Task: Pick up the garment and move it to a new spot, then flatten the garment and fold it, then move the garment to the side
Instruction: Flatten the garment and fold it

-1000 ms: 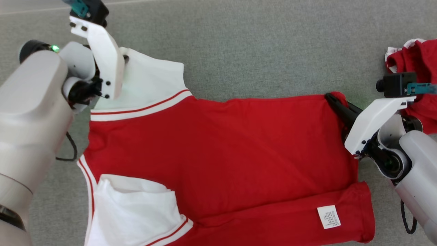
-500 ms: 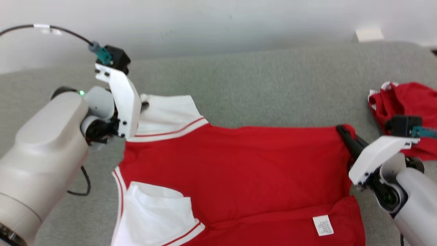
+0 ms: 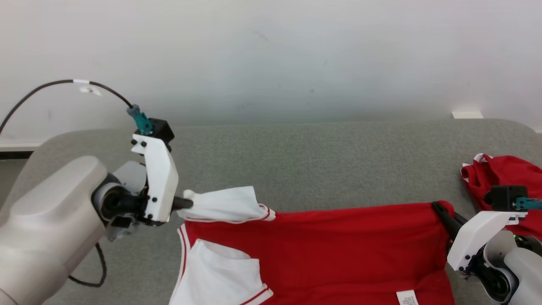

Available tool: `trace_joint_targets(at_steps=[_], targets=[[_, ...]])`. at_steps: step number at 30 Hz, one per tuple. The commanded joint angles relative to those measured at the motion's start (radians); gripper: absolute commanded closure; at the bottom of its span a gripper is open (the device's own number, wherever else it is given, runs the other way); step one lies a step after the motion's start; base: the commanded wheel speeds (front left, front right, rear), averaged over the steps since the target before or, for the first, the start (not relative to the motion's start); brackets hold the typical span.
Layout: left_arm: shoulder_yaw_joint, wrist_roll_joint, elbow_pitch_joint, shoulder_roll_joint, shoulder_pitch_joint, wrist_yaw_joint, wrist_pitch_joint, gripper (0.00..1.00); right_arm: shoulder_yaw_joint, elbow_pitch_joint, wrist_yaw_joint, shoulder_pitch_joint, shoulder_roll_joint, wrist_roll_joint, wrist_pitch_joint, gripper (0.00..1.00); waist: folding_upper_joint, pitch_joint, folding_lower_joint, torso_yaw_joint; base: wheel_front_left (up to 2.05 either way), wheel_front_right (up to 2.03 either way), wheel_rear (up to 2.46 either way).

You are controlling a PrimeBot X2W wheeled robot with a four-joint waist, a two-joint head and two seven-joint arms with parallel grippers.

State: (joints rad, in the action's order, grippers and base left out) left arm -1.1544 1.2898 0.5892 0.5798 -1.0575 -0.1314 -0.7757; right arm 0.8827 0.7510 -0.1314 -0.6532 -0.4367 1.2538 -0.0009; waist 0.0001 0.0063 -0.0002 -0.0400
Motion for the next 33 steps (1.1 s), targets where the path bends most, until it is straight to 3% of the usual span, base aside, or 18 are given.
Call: trace_joint_targets(at_steps=[1,6,19,20,22,23,24,33], targets=[[-0.009,0.028,-0.036,0.020,0.022,0.002,-0.030,1.00,0.013,0.010,0.002,0.014,-0.009,0.007,0.005,1.00,-0.0001,-0.014,0.0002,0.017,0.00,0.00,0.00],[-0.029,0.082,-0.104,0.050,0.049,0.002,-0.118,1.00,0.061,0.012,0.002,0.023,-0.030,0.014,0.034,1.00,-0.0001,-0.018,0.0002,0.030,0.00,0.00,0.00],[-0.064,0.110,-0.167,0.058,0.167,0.008,-0.135,1.00,0.188,-0.042,0.002,0.040,-0.097,0.044,0.143,1.00,-0.0001,-0.020,0.0002,0.020,0.00,0.00,0.00],[-0.066,0.114,-0.170,0.058,0.176,0.008,-0.137,0.98,0.200,-0.045,0.002,0.043,-0.100,0.047,0.152,0.95,-0.0001,-0.021,0.0002,0.018,0.00,0.00,0.00],[-0.069,0.122,-0.177,0.060,0.192,0.008,-0.142,0.62,0.223,-0.050,0.002,0.048,-0.109,0.050,0.173,0.55,-0.0001,-0.024,0.0002,0.015,0.00,0.00,0.00],[-0.071,0.126,-0.181,0.062,0.201,0.008,-0.147,0.21,0.236,-0.051,0.002,0.050,-0.114,0.051,0.187,0.00,-0.0001,-0.025,0.0002,0.014,0.00,0.00,0.00],[-0.073,0.127,-0.186,0.065,0.209,0.008,-0.151,0.00,0.250,-0.060,0.002,0.052,-0.118,0.054,0.199,0.00,-0.0001,-0.027,0.0002,0.012,0.00,0.00,0.00],[-0.075,0.099,-0.207,0.090,0.225,0.009,-0.131,0.00,0.309,-0.119,0.002,0.046,-0.193,0.067,0.201,0.00,-0.0001,-0.055,0.0002,0.014,0.00,0.00,0.00]])
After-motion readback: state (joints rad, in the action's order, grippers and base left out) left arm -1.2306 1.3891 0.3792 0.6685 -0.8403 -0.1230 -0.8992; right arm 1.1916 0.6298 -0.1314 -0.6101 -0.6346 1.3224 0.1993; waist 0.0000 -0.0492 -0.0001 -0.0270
